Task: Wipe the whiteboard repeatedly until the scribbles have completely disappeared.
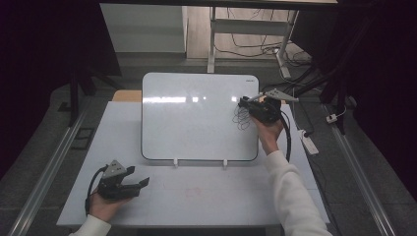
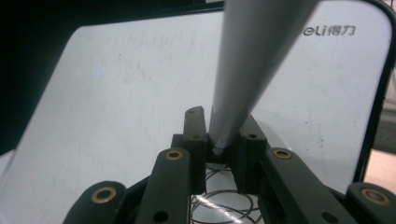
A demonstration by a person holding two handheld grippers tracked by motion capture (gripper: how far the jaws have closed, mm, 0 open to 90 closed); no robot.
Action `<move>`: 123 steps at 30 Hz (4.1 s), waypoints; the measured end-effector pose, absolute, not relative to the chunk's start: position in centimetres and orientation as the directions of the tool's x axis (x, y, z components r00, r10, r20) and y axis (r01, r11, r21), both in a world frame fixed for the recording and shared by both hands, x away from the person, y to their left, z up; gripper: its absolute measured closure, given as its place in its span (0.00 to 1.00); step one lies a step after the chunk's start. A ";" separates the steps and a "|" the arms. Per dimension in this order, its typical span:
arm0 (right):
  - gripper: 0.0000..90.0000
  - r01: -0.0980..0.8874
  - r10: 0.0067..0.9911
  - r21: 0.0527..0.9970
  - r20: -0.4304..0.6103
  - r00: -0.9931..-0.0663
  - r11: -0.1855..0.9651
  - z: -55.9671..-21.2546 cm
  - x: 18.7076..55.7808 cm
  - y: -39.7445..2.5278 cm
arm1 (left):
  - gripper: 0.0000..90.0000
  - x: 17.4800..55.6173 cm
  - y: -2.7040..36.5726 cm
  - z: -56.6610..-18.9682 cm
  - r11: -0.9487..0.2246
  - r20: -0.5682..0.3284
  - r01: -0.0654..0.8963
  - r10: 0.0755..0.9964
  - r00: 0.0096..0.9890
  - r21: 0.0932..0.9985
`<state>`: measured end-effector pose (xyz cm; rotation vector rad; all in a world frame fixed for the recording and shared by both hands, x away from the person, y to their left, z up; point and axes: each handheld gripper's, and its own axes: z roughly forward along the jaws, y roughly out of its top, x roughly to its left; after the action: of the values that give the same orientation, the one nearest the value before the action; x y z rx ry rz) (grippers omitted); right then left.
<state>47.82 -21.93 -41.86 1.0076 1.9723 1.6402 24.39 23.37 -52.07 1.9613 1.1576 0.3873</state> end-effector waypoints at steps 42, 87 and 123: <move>0.87 0.234 0.780 0.968 0.073 -0.621 0.095 -41.4 47.7 -22.5 | 0.30 24.3 23.5 -52.0 -0.246 -0.134 0.580 0.835 0.534 0.776; 0.87 0.226 0.776 0.968 0.062 -0.627 0.106 -42.3 46.6 -21.5 | 0.30 24.2 23.2 -51.9 -0.245 -0.140 0.580 0.830 0.539 0.777; 0.87 0.230 0.659 0.938 0.004 -0.752 0.258 -44.4 44.3 -20.0 | 0.30 24.2 23.5 -51.8 -0.238 -0.141 0.581 0.836 0.531 0.778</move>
<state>44.26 -20.04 -44.40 0.8101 2.1452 1.4977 24.25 23.45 -51.84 1.9405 1.1546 0.3878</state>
